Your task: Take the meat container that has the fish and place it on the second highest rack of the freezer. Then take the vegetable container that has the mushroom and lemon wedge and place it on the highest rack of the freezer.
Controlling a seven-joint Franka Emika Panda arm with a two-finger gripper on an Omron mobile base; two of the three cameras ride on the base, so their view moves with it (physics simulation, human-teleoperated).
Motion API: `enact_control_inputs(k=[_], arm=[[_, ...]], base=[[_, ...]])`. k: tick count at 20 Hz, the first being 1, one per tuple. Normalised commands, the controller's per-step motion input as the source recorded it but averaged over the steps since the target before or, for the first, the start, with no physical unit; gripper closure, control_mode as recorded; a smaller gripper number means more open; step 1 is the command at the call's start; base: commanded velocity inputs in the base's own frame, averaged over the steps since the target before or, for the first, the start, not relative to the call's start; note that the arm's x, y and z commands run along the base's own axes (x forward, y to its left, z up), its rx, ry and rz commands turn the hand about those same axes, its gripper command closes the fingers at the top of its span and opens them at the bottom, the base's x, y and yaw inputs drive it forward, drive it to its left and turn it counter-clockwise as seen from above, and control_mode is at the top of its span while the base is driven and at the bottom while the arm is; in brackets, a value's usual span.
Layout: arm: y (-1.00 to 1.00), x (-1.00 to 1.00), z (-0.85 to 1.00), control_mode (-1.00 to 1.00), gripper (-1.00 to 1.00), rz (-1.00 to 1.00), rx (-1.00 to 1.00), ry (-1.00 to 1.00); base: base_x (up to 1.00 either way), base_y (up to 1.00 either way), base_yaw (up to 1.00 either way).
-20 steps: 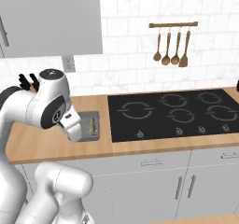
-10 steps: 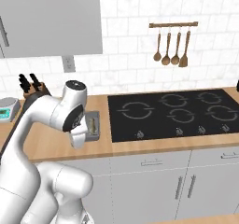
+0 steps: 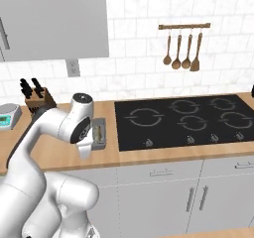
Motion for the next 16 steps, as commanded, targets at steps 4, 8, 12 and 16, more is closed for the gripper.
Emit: enact_control_inputs(k=[4,8,12,16], arm=[[0.33,0.26,-0.04,-1.0,-1.0,0.0,-0.11,-0.01],[0.32,0.37,-0.07,-1.0,-1.0,0.0,-0.06,0.0],[0.15,0.21,-0.19,-1.0,-1.0,0.0,0.0,-0.02],[0.08,0.16,-0.19,-1.0,-1.0,0.0,-0.03,-0.04]], base=[[0.0,0.0,0.0],[0.0,0.0,0.0],[0.0,0.0,0.0],[0.0,0.0,0.0]])
